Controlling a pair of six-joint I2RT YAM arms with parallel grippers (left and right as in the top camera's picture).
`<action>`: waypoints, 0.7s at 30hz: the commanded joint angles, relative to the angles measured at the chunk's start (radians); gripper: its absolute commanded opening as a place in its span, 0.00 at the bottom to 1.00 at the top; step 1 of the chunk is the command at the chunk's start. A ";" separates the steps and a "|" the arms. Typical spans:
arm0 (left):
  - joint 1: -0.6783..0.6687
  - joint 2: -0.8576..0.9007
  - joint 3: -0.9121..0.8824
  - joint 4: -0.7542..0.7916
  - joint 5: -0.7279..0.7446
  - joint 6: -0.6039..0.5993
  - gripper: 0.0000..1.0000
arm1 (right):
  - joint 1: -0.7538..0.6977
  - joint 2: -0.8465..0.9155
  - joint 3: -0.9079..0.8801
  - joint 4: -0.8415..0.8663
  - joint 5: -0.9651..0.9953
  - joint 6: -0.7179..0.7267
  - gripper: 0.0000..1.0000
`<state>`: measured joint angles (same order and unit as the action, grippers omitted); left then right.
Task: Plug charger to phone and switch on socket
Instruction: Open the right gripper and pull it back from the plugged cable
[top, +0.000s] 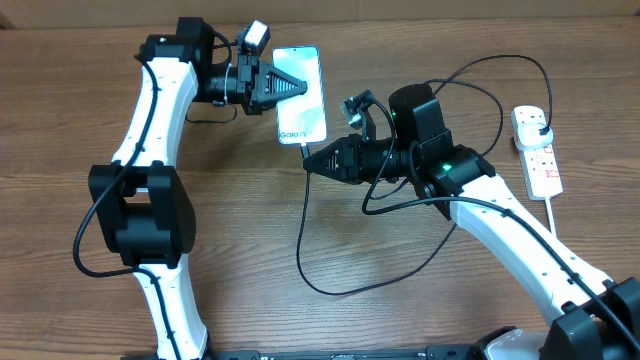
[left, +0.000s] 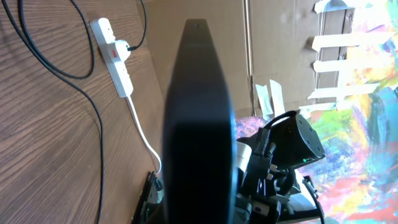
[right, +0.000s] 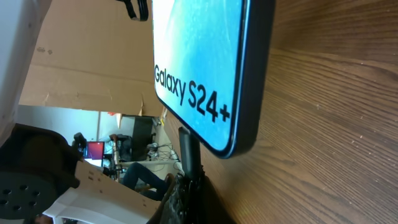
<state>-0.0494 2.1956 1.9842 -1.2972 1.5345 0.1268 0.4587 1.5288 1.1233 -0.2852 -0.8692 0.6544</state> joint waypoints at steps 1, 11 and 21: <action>-0.034 -0.008 0.019 -0.011 0.046 -0.016 0.04 | -0.021 -0.014 0.001 0.024 0.044 0.005 0.04; -0.050 -0.008 0.019 -0.012 0.047 -0.020 0.04 | -0.022 -0.014 0.001 0.023 0.051 0.004 0.04; -0.050 -0.008 0.019 -0.017 0.047 -0.019 0.04 | -0.036 -0.014 0.001 0.023 0.073 0.004 0.04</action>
<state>-0.0708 2.1956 1.9842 -1.2972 1.5341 0.1246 0.4587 1.5288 1.1213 -0.2852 -0.8722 0.6548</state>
